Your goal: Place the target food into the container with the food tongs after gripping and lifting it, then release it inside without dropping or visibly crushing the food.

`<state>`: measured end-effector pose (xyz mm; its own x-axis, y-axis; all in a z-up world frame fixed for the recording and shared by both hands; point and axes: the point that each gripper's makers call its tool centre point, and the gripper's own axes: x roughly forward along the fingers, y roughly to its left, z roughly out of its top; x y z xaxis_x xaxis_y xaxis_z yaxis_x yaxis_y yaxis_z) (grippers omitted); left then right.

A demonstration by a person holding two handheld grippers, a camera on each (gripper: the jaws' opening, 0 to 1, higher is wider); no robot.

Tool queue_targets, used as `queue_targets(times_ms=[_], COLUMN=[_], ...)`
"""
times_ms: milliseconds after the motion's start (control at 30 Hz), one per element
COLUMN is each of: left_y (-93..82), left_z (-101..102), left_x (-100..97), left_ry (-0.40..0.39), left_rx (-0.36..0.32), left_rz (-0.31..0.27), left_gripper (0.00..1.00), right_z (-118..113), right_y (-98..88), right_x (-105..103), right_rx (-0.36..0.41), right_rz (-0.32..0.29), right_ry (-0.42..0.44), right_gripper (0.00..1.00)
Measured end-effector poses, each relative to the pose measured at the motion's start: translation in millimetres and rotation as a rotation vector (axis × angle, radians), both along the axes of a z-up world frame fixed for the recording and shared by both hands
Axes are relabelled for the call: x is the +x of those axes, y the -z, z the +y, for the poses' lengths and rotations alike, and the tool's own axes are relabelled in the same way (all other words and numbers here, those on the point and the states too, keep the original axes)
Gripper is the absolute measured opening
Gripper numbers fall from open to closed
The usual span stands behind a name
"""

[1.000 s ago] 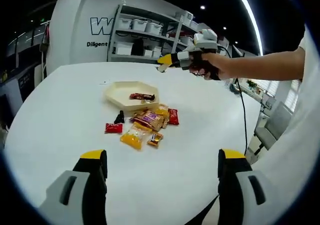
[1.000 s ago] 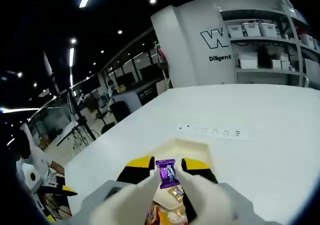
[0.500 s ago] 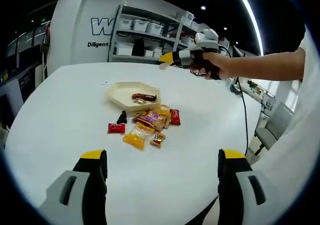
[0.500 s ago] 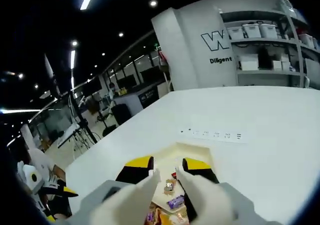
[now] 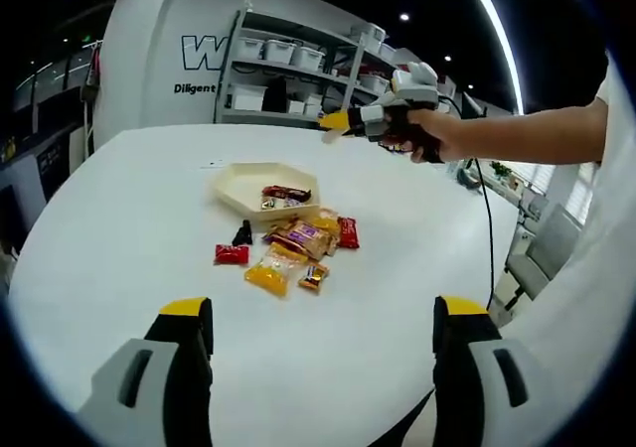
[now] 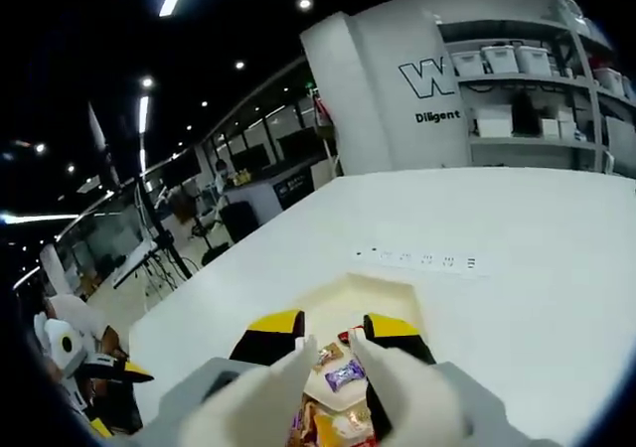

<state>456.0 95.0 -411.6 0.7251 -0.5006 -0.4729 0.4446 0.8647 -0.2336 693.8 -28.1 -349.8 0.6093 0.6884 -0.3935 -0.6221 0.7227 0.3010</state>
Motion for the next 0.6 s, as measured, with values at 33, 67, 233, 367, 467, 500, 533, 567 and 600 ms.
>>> queue_targets(times_ms=[33, 67, 233, 367, 467, 500, 533, 567, 600], left_y=[0.2, 0.0, 1.0, 0.5, 0.9, 1.2, 1.5, 1.8, 1.7], left_z=[0, 0, -1, -2, -4, -5, -5, -5, -6], left_x=[-0.2, -0.3, -0.7, -0.1, 0.0, -0.3, -0.3, -0.2, -0.2], left_ry=[0.0, 0.0, 0.01, 0.015, 0.017, 0.02, 0.022, 0.023, 0.025], left_rx=[0.0, -0.001, 0.0, 0.001, 0.0, 0.001, 0.001, 0.002, 0.003], left_rz=[0.002, 0.002, 0.006, 0.006, 0.007, 0.008, 0.009, 0.01, 0.009], left_gripper=[0.9, 0.9, 0.9, 0.9, 0.9, 0.9, 0.9, 0.9, 0.9], right_z=[-2, -3, -10, -16, -18, -18, -18, -18, -19], right_y=[4.3, 6.3, 24.6, 37.2, 48.6, 53.0, 56.5, 61.6, 65.3], right_x=[1, 0, -2, -7, -16, -20, -23, -28, -31], right_rx=[-0.001, -0.001, -0.014, -0.022, -0.02, -0.027, -0.029, -0.027, -0.03], right_rz=[0.005, 0.004, 0.035, 0.055, 0.081, 0.083, 0.09, 0.102, 0.104], right_ry=[0.003, 0.003, 0.008, 0.013, 0.012, 0.009, 0.009, 0.006, 0.006], right_gripper=[0.18, 0.18, 0.18, 0.18, 0.18, 0.18, 0.18, 0.18, 0.18])
